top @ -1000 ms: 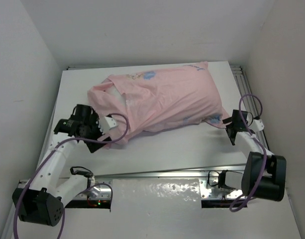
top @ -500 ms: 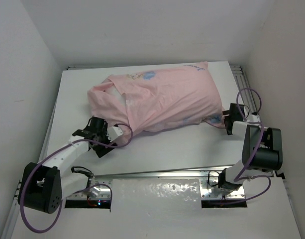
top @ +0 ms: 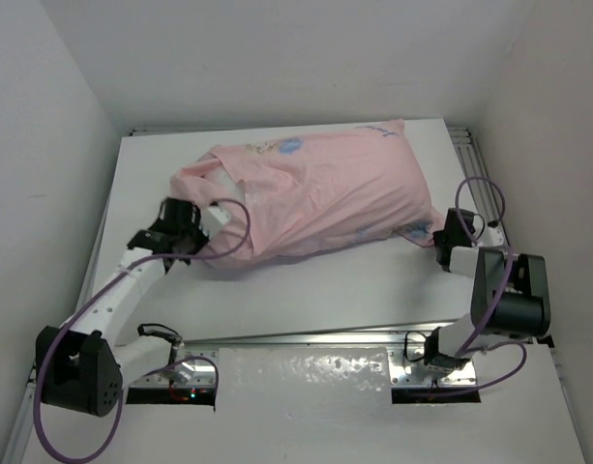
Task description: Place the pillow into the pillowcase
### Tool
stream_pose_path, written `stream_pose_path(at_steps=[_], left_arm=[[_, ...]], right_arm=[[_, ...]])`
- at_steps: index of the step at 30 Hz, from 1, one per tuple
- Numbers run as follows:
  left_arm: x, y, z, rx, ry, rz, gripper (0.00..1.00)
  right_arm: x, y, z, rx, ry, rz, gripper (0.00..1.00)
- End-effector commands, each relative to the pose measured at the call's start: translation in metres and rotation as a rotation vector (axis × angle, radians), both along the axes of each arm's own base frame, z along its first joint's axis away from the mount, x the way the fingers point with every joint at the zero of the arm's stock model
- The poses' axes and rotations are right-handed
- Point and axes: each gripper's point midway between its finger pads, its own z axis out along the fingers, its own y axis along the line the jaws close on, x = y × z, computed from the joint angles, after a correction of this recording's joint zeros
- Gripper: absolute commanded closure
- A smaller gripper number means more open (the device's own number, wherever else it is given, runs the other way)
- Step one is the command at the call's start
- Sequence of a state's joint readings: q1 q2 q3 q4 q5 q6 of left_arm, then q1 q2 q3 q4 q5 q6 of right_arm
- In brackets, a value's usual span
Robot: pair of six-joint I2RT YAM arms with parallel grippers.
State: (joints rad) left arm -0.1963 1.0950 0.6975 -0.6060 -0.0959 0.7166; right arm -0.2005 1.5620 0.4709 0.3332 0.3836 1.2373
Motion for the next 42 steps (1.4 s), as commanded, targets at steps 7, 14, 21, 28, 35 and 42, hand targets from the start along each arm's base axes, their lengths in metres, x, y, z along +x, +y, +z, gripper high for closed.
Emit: stream_pose_path(at_steps=[7,14,21,28,35,42], left_arm=[[0.063,0.065,0.259,-0.061,-0.61,0.258,1.0],[0.061,0.055,0.404,-0.201,-0.909,0.267,1.0],[0.018,0.059,0.559,-0.226,-1.3,0.259,1.0],[-0.005,0.053,0.536,-0.241,-1.248,0.24,1.0],[0.004,0.032,0.486,-0.334,-1.101,0.182,1.0],[0.002,0.075,0.429,-0.229,-0.981,0.46,1.0]], right_arm=[[0.034,-0.019,0.221,-0.467,-0.349,0.197,1.0],[0.036,-0.006,0.387,-0.67,-0.621,0.273,1.0],[-0.001,-0.002,0.534,-0.891,-0.791,0.228,1.0],[-0.028,0.015,0.586,-0.992,-0.79,0.318,1.0],[0.074,0.212,0.367,-0.329,-0.46,1.328,0.48],[0.096,0.301,0.237,-0.138,-0.308,1.413,0.15]])
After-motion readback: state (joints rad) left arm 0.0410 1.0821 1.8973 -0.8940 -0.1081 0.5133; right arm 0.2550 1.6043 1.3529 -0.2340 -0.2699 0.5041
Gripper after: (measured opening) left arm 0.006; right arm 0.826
